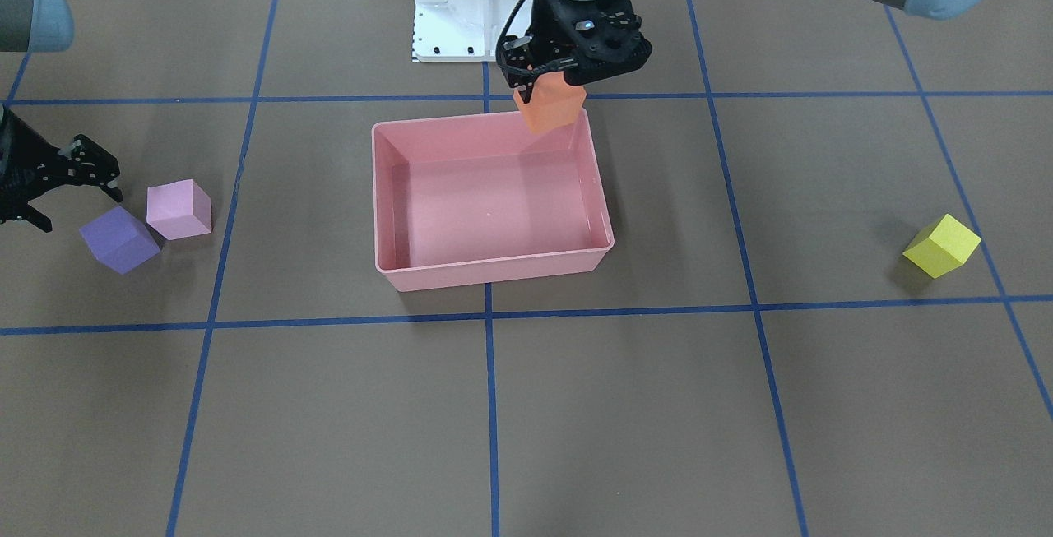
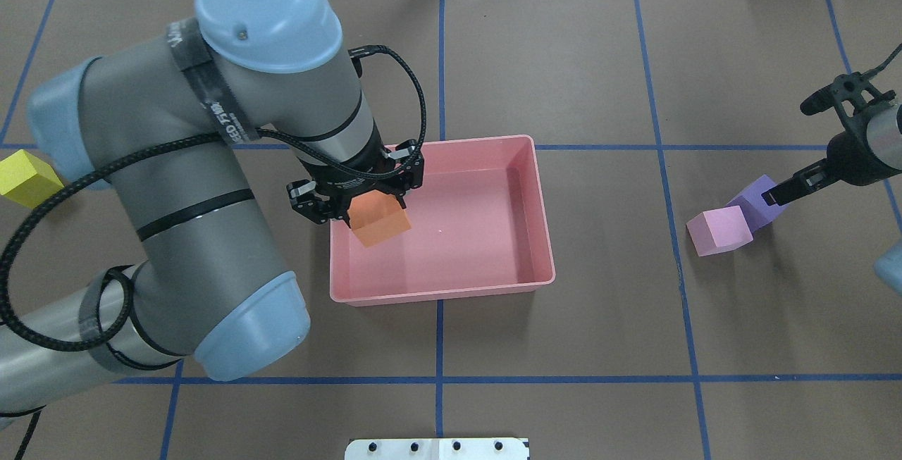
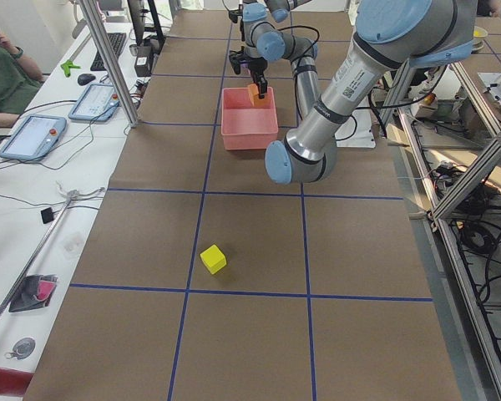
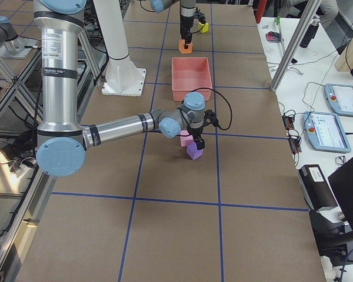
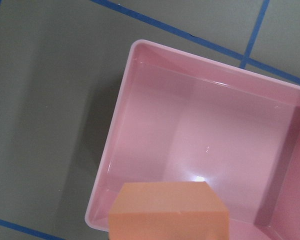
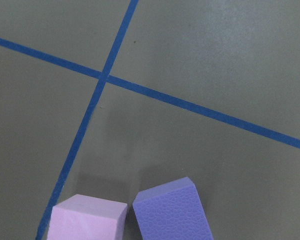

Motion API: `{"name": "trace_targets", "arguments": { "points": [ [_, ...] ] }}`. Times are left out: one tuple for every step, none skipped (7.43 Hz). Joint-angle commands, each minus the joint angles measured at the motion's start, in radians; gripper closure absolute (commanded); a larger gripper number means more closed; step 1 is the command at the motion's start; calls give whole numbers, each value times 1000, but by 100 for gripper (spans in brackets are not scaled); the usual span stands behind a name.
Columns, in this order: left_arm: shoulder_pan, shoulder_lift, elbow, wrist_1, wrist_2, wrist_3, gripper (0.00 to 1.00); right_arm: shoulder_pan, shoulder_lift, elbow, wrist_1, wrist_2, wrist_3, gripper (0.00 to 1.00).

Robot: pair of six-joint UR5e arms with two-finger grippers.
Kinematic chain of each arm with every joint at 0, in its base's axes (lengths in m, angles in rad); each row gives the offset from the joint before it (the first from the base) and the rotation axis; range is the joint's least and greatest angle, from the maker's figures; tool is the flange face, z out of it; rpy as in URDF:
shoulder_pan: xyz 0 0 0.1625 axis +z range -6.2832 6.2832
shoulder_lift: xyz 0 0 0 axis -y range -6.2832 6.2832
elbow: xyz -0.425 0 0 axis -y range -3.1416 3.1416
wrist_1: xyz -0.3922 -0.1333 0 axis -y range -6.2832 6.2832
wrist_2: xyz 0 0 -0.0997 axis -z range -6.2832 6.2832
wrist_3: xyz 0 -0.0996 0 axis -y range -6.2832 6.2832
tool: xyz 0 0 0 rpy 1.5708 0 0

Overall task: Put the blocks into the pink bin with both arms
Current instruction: 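Carry orange cube into bin with left gripper while right grasps purple cube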

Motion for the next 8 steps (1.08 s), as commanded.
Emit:
{"name": "trace_targets", "arguments": {
  "points": [
    [32, -26, 25, -3, 15, -21, 100, -3, 0, -31, -1, 2, -100, 0],
    [33, -26, 25, -3, 15, -21, 100, -3, 0, -40, -5, 5, -151, 0],
    [33, -24, 25, -5, 15, -21, 100, -4, 5, -53, -7, 5, -155, 1],
    [35, -24, 25, -5, 15, -21, 100, -18, 14, -66, -5, 4, -156, 1],
    [47, -24, 28, -5, 15, -21, 100, -33, 25, -92, -2, 2, -159, 1],
    [49, -27, 33, -5, 15, -22, 100, -33, 48, -118, -2, 2, -159, 0],
    [52, -27, 37, -9, 15, -25, 100, -36, 62, -135, -2, 2, -159, 0],
    [58, -29, 68, -46, 15, -30, 100, -41, 66, -152, -2, 2, -159, 0]
  ]
}}
